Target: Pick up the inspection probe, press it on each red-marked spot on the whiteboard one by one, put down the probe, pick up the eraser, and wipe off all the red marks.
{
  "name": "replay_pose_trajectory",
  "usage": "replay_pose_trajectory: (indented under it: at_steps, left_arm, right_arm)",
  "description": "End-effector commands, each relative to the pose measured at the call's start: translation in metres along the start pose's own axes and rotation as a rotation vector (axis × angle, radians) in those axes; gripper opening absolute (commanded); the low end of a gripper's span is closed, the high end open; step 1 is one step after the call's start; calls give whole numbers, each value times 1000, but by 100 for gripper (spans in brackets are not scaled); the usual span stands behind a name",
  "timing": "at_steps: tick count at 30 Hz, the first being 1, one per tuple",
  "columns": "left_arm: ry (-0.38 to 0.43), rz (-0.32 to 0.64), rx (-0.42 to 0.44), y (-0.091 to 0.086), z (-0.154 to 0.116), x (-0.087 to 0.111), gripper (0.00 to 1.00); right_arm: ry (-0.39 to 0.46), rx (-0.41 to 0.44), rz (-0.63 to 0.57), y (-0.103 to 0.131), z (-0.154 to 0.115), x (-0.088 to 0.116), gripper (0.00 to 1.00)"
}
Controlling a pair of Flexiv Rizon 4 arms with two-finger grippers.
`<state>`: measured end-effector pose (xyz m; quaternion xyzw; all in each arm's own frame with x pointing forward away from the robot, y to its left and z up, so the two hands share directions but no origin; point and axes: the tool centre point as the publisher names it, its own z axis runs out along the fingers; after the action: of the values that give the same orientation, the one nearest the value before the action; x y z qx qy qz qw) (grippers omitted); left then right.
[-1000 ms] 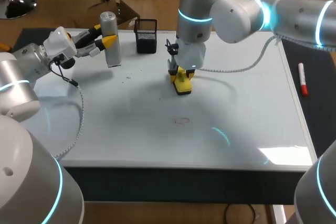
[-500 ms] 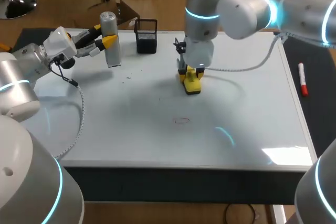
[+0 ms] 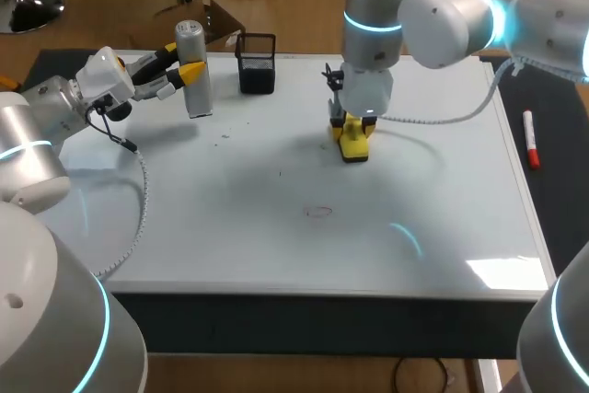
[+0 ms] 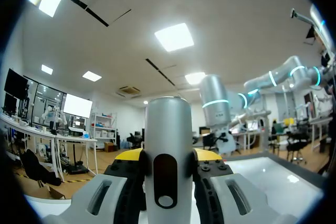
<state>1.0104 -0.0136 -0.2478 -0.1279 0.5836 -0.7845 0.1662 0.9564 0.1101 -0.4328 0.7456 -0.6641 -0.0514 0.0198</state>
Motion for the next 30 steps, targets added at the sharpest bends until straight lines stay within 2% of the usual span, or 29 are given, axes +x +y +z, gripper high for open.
replay_pose_trajectory:
  at_steps: [1,10,16,20,30]
  left_arm:
    - [-5,3,1,-1,1,1,0]
    - [-5,3,1,-1,1,1,0]
    - [-5,3,1,-1,1,1,0]
    - [-5,3,1,-1,1,1,0]
    - [-5,3,1,-1,1,1,0]
  right_arm:
    - [9,29,-1,2,0,4,0]
    - [19,113,-54,1,-44,-14,0]
    - [35,134,-46,-9,-55,-5,0]
    - [37,146,-25,-19,-66,10,0]
    - [41,139,117,-62,-83,78,0]
